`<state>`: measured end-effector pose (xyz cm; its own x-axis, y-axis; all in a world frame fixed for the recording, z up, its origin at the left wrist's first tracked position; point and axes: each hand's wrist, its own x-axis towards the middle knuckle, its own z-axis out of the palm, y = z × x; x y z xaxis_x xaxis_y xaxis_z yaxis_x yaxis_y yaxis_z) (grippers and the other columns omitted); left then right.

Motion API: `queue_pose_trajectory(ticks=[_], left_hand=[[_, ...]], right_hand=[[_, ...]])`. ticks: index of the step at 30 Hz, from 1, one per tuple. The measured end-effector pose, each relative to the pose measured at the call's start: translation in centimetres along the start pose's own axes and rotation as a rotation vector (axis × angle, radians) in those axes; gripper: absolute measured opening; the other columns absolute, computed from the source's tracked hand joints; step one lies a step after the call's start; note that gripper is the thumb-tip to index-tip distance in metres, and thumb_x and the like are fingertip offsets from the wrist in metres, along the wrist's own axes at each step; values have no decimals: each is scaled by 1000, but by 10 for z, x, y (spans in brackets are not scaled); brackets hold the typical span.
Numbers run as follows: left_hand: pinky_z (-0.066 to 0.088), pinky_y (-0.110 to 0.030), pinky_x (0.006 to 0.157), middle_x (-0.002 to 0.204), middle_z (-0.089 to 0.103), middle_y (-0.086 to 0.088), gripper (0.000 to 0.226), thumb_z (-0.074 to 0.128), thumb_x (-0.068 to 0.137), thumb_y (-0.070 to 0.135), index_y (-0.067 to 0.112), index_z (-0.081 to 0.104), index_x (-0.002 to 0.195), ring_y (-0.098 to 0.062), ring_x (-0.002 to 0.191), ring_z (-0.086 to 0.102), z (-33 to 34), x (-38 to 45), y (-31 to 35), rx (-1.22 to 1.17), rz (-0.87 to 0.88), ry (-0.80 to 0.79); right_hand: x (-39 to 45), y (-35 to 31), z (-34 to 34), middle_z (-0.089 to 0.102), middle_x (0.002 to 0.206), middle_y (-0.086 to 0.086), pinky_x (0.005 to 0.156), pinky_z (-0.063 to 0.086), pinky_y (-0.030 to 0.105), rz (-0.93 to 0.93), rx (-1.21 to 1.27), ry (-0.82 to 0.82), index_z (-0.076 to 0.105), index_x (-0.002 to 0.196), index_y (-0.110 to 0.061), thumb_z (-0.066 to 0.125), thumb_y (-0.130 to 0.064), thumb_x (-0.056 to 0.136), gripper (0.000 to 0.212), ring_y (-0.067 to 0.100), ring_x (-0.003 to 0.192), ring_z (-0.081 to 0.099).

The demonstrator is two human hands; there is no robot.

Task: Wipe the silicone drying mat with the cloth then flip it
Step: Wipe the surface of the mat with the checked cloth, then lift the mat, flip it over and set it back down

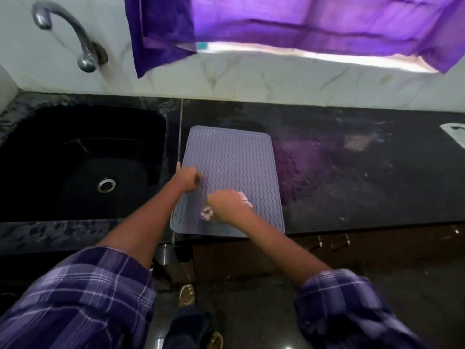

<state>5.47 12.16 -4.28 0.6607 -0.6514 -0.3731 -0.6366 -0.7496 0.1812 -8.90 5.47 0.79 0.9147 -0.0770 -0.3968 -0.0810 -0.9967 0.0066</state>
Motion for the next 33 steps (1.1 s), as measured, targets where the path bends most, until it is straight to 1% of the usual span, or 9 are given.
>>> queue_pose_trajectory(ticks=[4,8,12,16,21,23,27,31,33], left_hand=[[14,-43,122,143,51,-14,45,58,94,11,7,52,138,-26,137,43,-18,7,-15,-256,-2,45],[3,-43,123,153,38,-6,46,48,98,11,14,46,143,-23,145,29,-14,13,-10,-63,-22,-69],[2,-51,120,134,57,-6,38,45,95,7,14,60,130,-22,133,45,-20,20,0,160,-22,-117],[8,-46,120,132,59,-4,34,52,91,10,15,65,123,-22,132,47,-35,36,5,234,-16,-108],[19,-43,117,125,63,-5,29,51,92,11,12,62,119,-22,123,55,-36,54,8,287,-61,28],[21,-40,116,121,65,-5,27,50,93,11,13,60,118,-22,119,58,-27,53,10,291,-104,77],[23,-34,114,114,68,-2,25,43,95,13,16,62,112,-20,113,61,-12,44,11,297,-126,157],[27,-32,107,112,69,-3,20,54,93,22,14,65,108,-21,113,61,-2,26,4,209,-95,126],[29,-32,104,115,67,-6,35,55,93,40,11,63,110,-22,115,58,4,12,2,168,-56,50]], right_hand=[[42,-34,6,66,117,9,95,40,37,-26,-106,245,64,113,-10,48,-18,94,26,27,112,59],[48,-49,38,54,128,16,98,38,38,-21,-173,146,56,125,-5,49,-25,94,37,31,117,51],[27,-36,36,60,125,12,100,38,42,-205,-159,16,56,124,-6,53,-27,92,38,30,115,55],[12,9,1,68,112,19,90,50,42,-180,254,-213,65,113,-3,56,-8,87,28,33,101,64],[1,125,-38,69,86,15,65,51,32,134,592,-66,74,96,-9,61,-11,89,15,18,68,62],[-5,178,-39,69,84,10,69,53,33,370,469,67,72,83,-17,60,-21,90,15,24,75,66],[-18,255,0,68,115,9,91,45,39,704,84,364,65,112,-22,57,-21,84,28,32,110,59],[-23,283,60,13,158,15,114,24,54,667,184,-156,19,149,-12,57,-33,84,79,37,145,15],[-23,281,70,11,158,15,112,19,58,670,174,-147,15,150,-13,56,-38,83,82,38,145,11]])
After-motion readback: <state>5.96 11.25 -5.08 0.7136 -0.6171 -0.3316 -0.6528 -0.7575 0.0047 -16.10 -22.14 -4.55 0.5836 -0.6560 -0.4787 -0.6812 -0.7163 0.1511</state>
